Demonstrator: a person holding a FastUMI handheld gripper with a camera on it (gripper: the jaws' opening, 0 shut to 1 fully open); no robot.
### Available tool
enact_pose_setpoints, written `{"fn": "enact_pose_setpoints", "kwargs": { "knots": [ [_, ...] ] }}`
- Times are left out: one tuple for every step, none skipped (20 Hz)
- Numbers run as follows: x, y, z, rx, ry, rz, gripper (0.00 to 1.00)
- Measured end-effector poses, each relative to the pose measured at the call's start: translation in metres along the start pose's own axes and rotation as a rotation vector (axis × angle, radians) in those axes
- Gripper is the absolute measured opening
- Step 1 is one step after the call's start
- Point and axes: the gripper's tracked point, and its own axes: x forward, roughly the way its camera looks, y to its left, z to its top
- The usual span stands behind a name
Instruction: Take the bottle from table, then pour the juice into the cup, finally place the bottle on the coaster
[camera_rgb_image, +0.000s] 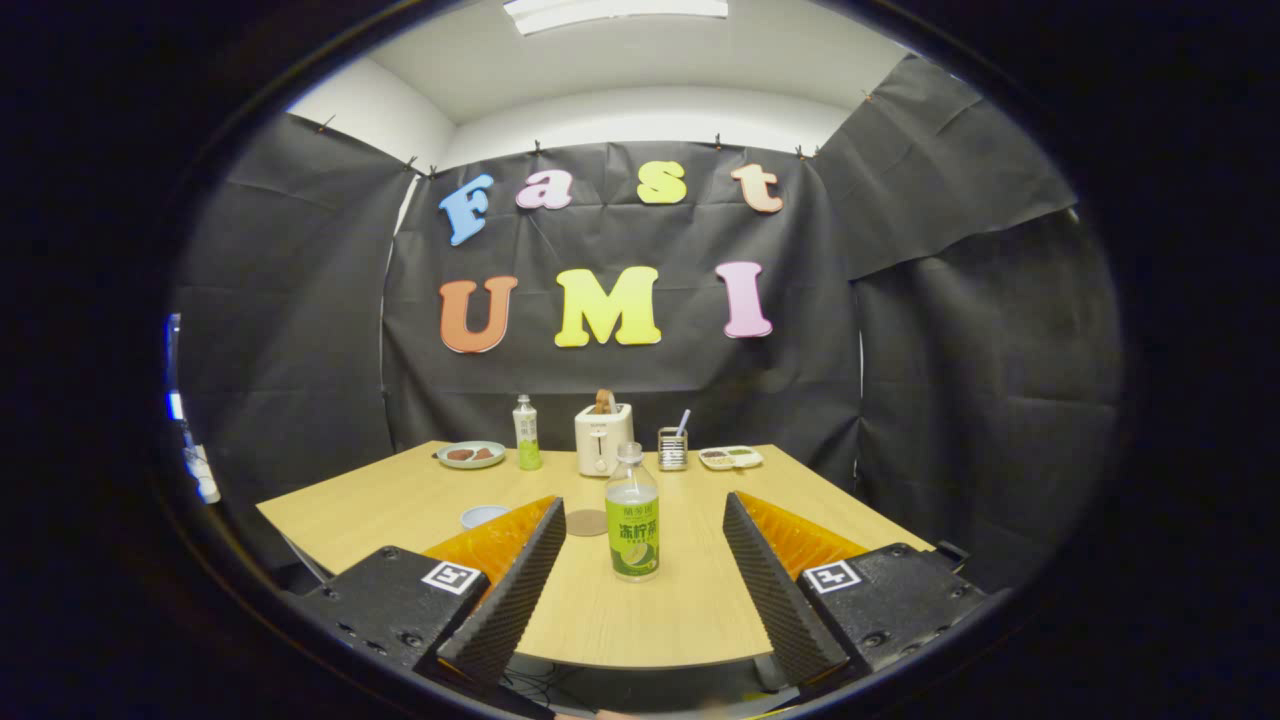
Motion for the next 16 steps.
{"fn": "enact_pose_setpoints", "kwargs": {
  "knots": [
    [0.006,0.000,-0.003,-0.003,0.003,0.002,1.00],
    [0.012,0.002,-0.006,-0.004,0.002,0.004,1.00],
    [0.019,0.003,-0.007,-0.008,-0.001,0.011,1.00],
    [0.026,0.005,-0.009,-0.006,-0.010,0.019,1.00],
    [0.033,0.006,-0.010,-0.006,-0.013,0.023,1.00],
    [0.042,0.007,-0.013,-0.002,-0.012,0.029,1.00],
    [0.051,0.006,-0.015,0.006,-0.010,0.032,1.00],
    [0.061,0.004,-0.017,0.015,-0.009,0.030,1.00],
    [0.072,0.003,-0.018,0.019,-0.005,0.028,1.00],
    [0.083,0.004,-0.021,0.018,0.001,0.027,1.00],
    [0.094,0.005,-0.024,0.011,0.009,0.025,1.00],
    [0.104,0.006,-0.029,0.002,0.023,0.023,1.00],
    [0.115,0.006,-0.034,-0.008,0.040,0.021,1.00],
    [0.123,0.007,-0.039,-0.016,0.059,0.018,1.00],
    [0.131,0.009,-0.043,-0.020,0.074,0.023,1.00],
    [0.140,0.012,-0.047,-0.027,0.091,0.026,1.00]
  ]
}}
